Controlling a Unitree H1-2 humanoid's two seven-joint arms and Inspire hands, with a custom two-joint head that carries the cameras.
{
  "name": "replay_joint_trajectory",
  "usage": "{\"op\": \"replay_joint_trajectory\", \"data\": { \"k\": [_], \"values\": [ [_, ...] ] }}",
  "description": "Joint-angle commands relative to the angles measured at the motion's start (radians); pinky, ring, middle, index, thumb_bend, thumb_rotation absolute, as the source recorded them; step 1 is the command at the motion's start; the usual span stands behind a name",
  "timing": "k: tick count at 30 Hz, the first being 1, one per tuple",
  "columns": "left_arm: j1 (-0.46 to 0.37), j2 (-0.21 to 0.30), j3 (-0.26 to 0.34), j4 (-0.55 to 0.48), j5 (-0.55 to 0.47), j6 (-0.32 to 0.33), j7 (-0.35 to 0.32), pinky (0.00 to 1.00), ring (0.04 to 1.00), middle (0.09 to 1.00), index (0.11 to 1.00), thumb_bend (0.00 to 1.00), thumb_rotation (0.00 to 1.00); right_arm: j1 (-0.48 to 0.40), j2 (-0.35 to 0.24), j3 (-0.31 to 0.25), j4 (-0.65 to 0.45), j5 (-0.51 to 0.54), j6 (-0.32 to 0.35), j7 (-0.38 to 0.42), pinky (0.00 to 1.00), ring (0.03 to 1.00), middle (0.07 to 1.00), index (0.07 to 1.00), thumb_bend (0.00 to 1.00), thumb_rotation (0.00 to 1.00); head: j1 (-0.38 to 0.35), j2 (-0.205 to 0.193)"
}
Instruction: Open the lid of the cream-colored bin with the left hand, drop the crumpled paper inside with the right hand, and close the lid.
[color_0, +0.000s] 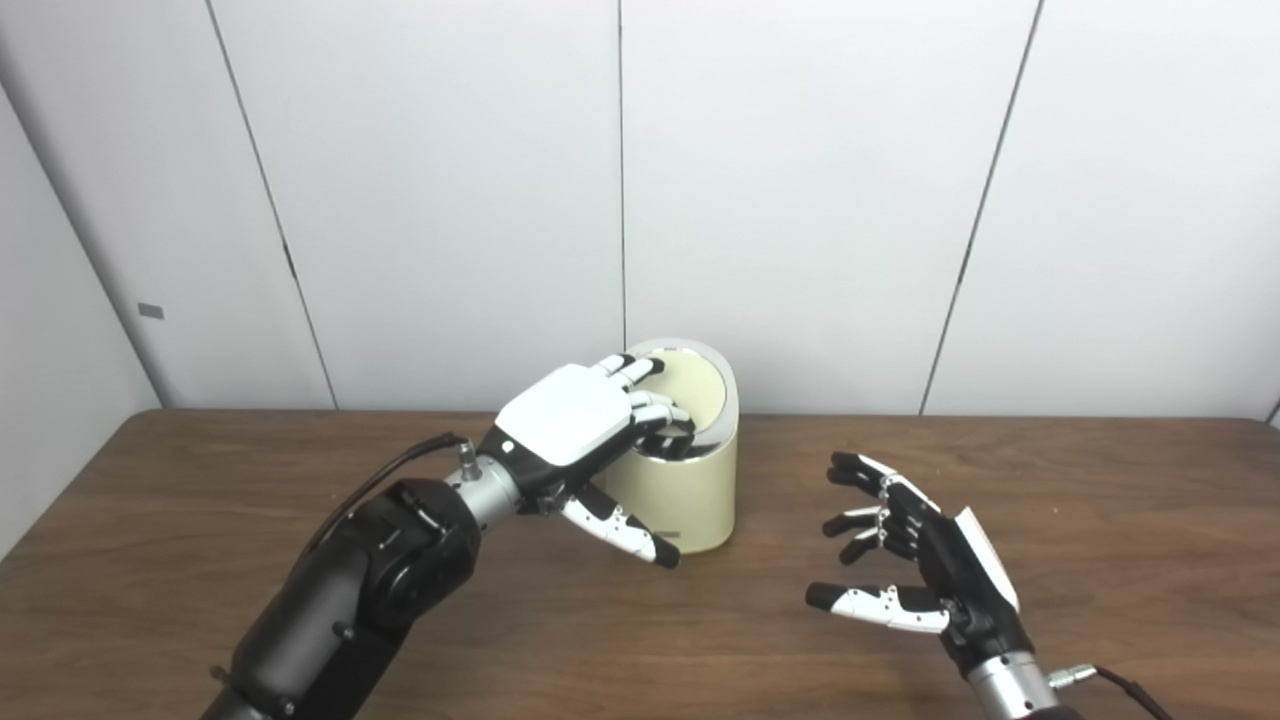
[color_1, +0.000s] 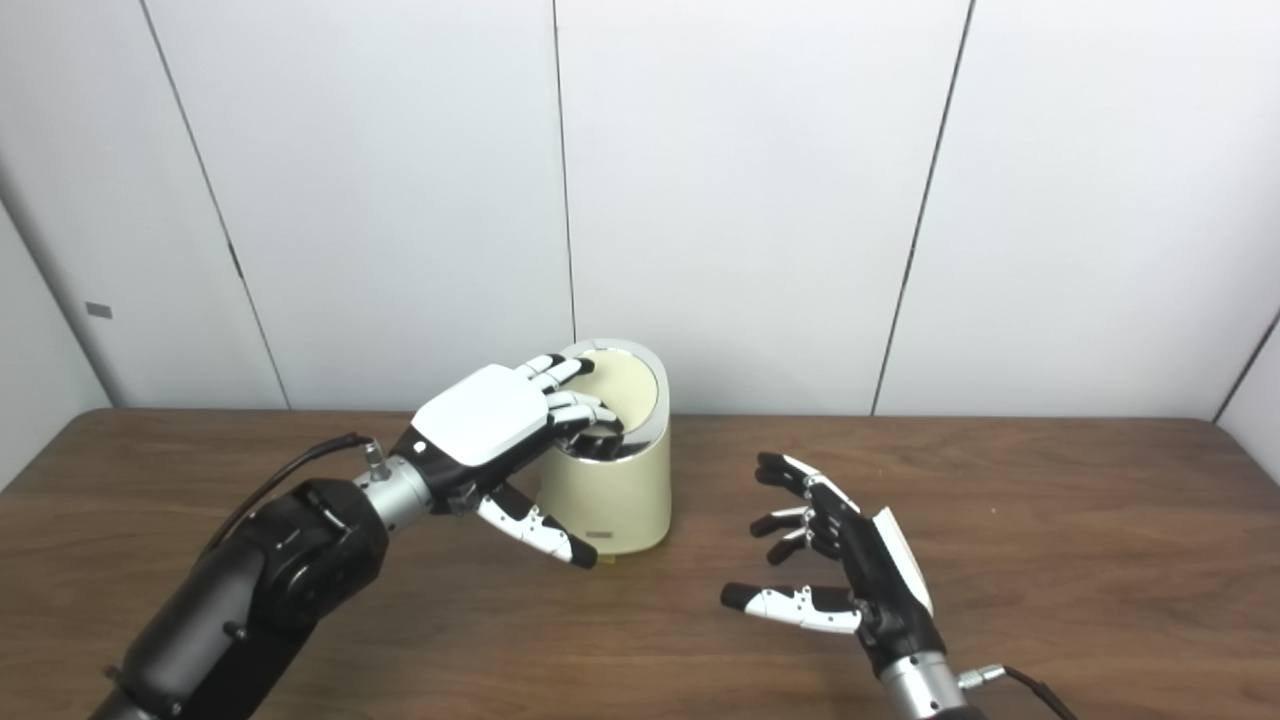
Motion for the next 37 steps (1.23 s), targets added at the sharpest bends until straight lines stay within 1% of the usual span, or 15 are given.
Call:
{"op": "replay_joint_trajectory", "data": {
  "k": [1,4,6,11,14,16,18,20,23,25,28,31,33,35,37],
  "values": [
    [-0.036,0.003,0.008,0.039,-0.009,0.046,-0.030,0.97,1.000,0.863,0.861,0.97,0.70,-0.029,0.002,-0.003,-0.042,0.002,-0.027,-0.018,0.45,0.612,0.813,0.811,0.82,0.28,0.000,0.001],
    [-0.034,0.006,0.014,0.036,-0.025,0.047,-0.028,0.96,1.000,0.863,0.863,0.97,0.71,-0.029,0.001,-0.004,-0.040,-0.001,-0.031,-0.022,0.45,0.615,0.817,0.810,0.79,0.27,0.000,0.001],
    [-0.032,0.010,0.023,0.019,-0.038,0.051,-0.024,0.99,1.000,0.865,0.864,0.96,0.72,-0.030,0.001,-0.005,-0.037,0.000,-0.034,-0.025,0.45,0.616,0.815,0.804,0.78,0.25,0.000,0.002],
    [-0.022,0.010,0.079,-0.048,-0.073,0.072,0.007,1.00,1.000,0.867,0.872,0.95,0.70,-0.033,0.001,-0.007,-0.033,-0.001,-0.038,-0.030,0.44,0.612,0.811,0.800,0.76,0.22,0.001,0.000],
    [-0.013,0.005,0.136,-0.078,-0.116,0.061,0.063,1.00,0.985,0.852,0.867,0.92,0.63,-0.034,0.000,-0.006,-0.030,-0.002,-0.039,-0.031,0.44,0.610,0.812,0.800,0.76,0.22,0.003,0.000],
    [-0.008,0.001,0.165,-0.089,-0.126,0.052,0.099,0.96,0.969,0.849,0.868,0.88,0.61,-0.035,-0.001,-0.005,-0.029,-0.001,-0.040,-0.033,0.44,0.608,0.812,0.800,0.76,0.22,0.004,-0.001],
    [0.000,-0.003,0.193,-0.092,-0.137,0.040,0.143,0.88,0.943,0.844,0.861,0.86,0.60,-0.035,-0.001,-0.004,-0.029,-0.006,-0.039,-0.036,0.44,0.608,0.808,0.798,0.76,0.23,0.004,-0.001],
    [0.009,-0.005,0.217,-0.095,-0.152,0.026,0.185,0.83,0.934,0.854,0.871,0.82,0.54,-0.035,-0.002,-0.003,-0.031,-0.012,-0.035,-0.038,0.44,0.609,0.808,0.798,0.76,0.24,0.005,0.000],
    [0.030,-0.015,0.254,-0.100,-0.201,0.016,0.229,0.82,0.933,0.877,0.894,0.78,0.48,-0.034,-0.002,-0.003,-0.029,-0.008,-0.037,-0.037,0.44,0.612,0.807,0.797,0.77,0.24,0.005,0.000],
    [0.052,-0.031,0.284,-0.111,-0.235,0.026,0.255,0.81,0.927,0.894,0.903,0.78,0.47,-0.035,-0.003,-0.004,-0.027,-0.005,-0.040,-0.037,0.44,0.611,0.806,0.796,0.77,0.23,0.007,0.000],
    [0.091,-0.067,0.333,-0.114,-0.350,0.044,0.256,0.79,0.914,0.902,0.895,0.77,0.45,-0.036,-0.004,-0.005,-0.025,0.000,-0.041,-0.035,0.44,0.611,0.809,0.796,0.77,0.21,0.010,-0.002],
    [0.136,-0.101,0.373,-0.110,-0.492,0.067,0.235,0.82,0.917,0.893,0.881,0.79,0.39,-0.038,-0.006,-0.006,-0.021,0.001,-0.046,-0.036,0.44,0.609,0.808,0.795,0.77,0.21,0.011,-0.002],
    [0.171,-0.119,0.389,-0.111,-0.563,0.091,0.223,0.74,0.885,0.873,0.891,0.83,0.41,-0.039,-0.008,-0.007,-0.018,0.003,-0.048,-0.036,0.44,0.612,0.809,0.795,0.78,0.21,0.012,-0.004],
    [0.216,-0.151,0.406,-0.112,-0.648,0.121,0.214,0.74,0.879,0.872,0.904,0.84,0.44,-0.039,-0.008,-0.010,-0.018,0.003,-0.047,-0.038,0.45,0.615,0.813,0.800,0.79,0.22,0.012,-0.004],
    [0.262,-0.189,0.422,-0.105,-0.732,0.133,0.211,0.75,0.852,0.870,0.906,0.83,0.45,-0.039,-0.007,-0.012,-0.023,0.005,-0.044,-0.040,0.44,0.613,0.813,0.802,0.80,0.21,0.007,-0.004]
  ]
}}
